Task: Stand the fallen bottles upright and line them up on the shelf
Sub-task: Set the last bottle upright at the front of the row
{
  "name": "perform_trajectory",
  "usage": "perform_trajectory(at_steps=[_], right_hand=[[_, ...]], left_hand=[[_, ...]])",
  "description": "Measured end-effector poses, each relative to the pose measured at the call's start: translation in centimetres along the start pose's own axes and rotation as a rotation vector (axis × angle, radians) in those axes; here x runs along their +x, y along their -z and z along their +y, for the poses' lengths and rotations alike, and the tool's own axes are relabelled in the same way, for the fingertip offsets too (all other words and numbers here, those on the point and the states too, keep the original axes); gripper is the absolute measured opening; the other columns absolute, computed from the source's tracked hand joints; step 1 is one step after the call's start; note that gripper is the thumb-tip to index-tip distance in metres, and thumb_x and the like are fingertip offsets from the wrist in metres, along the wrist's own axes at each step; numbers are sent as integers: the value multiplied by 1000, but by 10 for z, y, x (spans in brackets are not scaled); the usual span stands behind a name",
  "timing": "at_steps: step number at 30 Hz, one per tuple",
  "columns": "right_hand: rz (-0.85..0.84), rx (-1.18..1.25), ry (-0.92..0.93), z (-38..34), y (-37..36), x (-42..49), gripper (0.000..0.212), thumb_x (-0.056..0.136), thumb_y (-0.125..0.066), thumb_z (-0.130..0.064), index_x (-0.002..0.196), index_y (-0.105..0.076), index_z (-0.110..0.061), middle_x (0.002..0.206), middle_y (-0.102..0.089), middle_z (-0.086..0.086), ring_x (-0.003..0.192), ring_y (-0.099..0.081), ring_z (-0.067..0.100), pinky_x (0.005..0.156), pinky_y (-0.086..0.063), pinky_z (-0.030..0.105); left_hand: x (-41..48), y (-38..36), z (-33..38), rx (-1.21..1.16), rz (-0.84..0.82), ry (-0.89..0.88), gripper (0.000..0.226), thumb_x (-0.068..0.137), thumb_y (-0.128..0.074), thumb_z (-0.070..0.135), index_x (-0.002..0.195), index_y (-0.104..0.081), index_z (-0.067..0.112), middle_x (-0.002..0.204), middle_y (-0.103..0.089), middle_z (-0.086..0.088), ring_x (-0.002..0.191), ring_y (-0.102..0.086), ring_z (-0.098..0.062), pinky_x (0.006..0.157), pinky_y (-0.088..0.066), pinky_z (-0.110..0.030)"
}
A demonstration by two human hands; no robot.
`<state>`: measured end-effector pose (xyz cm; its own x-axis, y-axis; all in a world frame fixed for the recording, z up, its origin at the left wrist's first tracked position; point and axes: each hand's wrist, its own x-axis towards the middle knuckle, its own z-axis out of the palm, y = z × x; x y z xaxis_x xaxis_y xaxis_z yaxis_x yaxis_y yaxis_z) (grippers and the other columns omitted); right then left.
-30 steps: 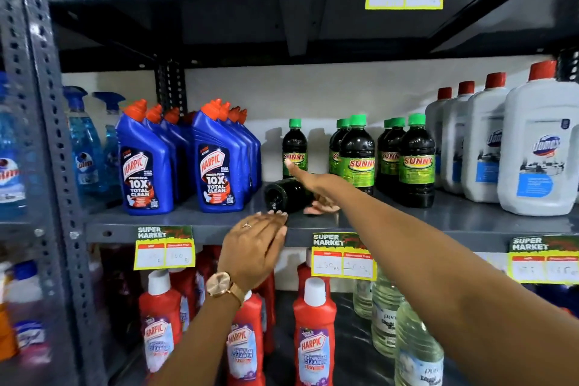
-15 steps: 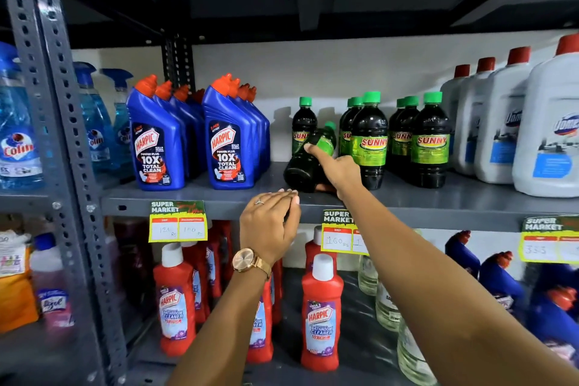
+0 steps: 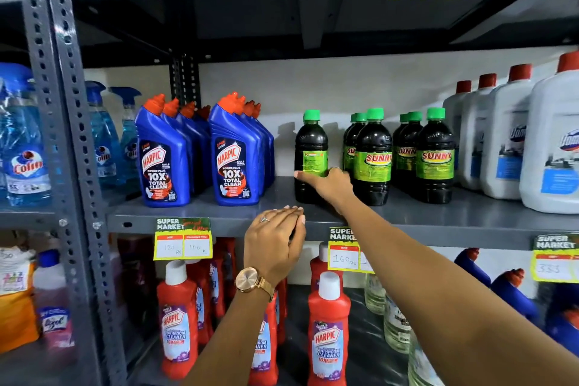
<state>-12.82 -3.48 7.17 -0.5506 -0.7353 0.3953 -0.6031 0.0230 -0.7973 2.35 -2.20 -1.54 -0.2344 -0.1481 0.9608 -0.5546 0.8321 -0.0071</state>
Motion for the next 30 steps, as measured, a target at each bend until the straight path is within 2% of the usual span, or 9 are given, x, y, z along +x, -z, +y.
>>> perform_trajectory(at_steps=[4, 7, 8, 11, 12, 17, 21, 26, 30], right_hand=[[-150, 291, -21, 3, -1, 1, 31, 68, -78, -25, 91, -65, -8, 90, -68, 6, 92, -62, 28, 65, -47, 24], [-96, 274, 24, 9, -1, 1, 16, 66, -74, -10, 80, -66, -10, 81, -69, 5, 87, -62, 26, 55, -46, 12], [-79, 225, 43, 9, 0, 1, 26, 65, -78, -13, 87, -64, -11, 85, -67, 4, 88, -61, 25, 59, -48, 12], [-29, -18, 58, 8, -3, 2, 79, 59, -89, -37, 120, -53, -1, 116, -61, 13, 107, -59, 30, 91, -52, 39], [-12, -52, 43, 7, -3, 2, 84, 58, -88, -41, 122, -53, 0, 119, -60, 15, 110, -59, 32, 94, -51, 43], [-80, 138, 19, 7, -1, 1, 53, 67, -79, -20, 114, -60, -3, 110, -69, 12, 98, -63, 27, 67, -49, 25], [-11, -27, 77, 6, -1, -1, 86, 59, -89, -37, 124, -46, -1, 123, -61, 15, 115, -58, 33, 95, -50, 42], [-52, 68, 45, 5, -1, -1, 79, 64, -85, -32, 127, -48, -4, 126, -62, 16, 114, -60, 31, 91, -50, 33], [-29, -40, 96, 4, -1, -4, 81, 65, -87, -37, 125, -47, 0, 126, -60, 19, 116, -58, 35, 96, -51, 42]], left_hand=[[-1, -3, 1, -5, 14, 17, 31, 92, -48, 23, 95, -76, 11, 95, -76, -3, 92, -70, -16, 85, -52, -32], [-1, -4, 3, -25, 29, 44, 30, 92, -48, 23, 93, -75, 11, 94, -76, -2, 91, -70, -15, 86, -50, -32], [-1, -5, 4, -27, 34, 50, 30, 92, -48, 23, 93, -76, 11, 94, -76, -2, 91, -70, -16, 86, -50, -32], [-1, -4, 4, -31, 30, 54, 30, 92, -48, 22, 93, -75, 10, 94, -76, -3, 91, -70, -16, 86, -51, -32], [-2, -4, 4, -33, 22, 54, 30, 92, -48, 22, 94, -75, 10, 95, -76, -3, 92, -70, -16, 86, -51, -32], [-2, -3, 5, -33, 9, 62, 30, 92, -47, 22, 95, -75, 10, 96, -76, -3, 93, -69, -17, 87, -50, -33], [-2, -3, 6, -31, 8, 78, 31, 92, -46, 22, 93, -75, 9, 95, -76, -4, 93, -69, -18, 87, -49, -33], [-2, -4, 6, -33, 3, 83, 32, 93, -46, 23, 94, -75, 9, 96, -76, -3, 93, -69, -18, 88, -48, -32], [-2, -4, 7, -31, -1, 92, 32, 93, -45, 23, 94, -75, 10, 96, -76, -3, 94, -69, -18, 88, -47, -32]])
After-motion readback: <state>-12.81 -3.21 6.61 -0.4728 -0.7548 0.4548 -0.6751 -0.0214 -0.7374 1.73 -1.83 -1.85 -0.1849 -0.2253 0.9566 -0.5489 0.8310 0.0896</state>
